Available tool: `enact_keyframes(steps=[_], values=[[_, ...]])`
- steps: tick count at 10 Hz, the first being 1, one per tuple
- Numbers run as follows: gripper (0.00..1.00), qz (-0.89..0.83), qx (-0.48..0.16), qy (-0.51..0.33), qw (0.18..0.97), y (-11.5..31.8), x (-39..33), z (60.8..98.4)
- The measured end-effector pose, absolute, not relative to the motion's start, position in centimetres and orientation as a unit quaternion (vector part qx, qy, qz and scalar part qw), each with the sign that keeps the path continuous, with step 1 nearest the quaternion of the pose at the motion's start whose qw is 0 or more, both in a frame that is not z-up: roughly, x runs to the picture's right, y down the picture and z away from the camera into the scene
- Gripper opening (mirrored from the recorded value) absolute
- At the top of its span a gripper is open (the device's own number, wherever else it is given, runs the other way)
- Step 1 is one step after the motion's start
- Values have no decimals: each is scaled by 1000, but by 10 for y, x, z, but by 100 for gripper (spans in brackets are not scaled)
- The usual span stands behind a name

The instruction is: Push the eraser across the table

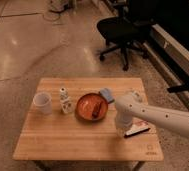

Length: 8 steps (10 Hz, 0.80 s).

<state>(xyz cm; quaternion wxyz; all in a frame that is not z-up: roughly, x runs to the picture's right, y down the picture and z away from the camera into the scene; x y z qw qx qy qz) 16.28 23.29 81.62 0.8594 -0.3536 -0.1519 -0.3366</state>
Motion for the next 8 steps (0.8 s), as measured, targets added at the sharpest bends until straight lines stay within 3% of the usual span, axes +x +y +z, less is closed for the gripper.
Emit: enact_keyframes(steps=[8], values=[[1,-299,-355,-121,877,211,200,832]])
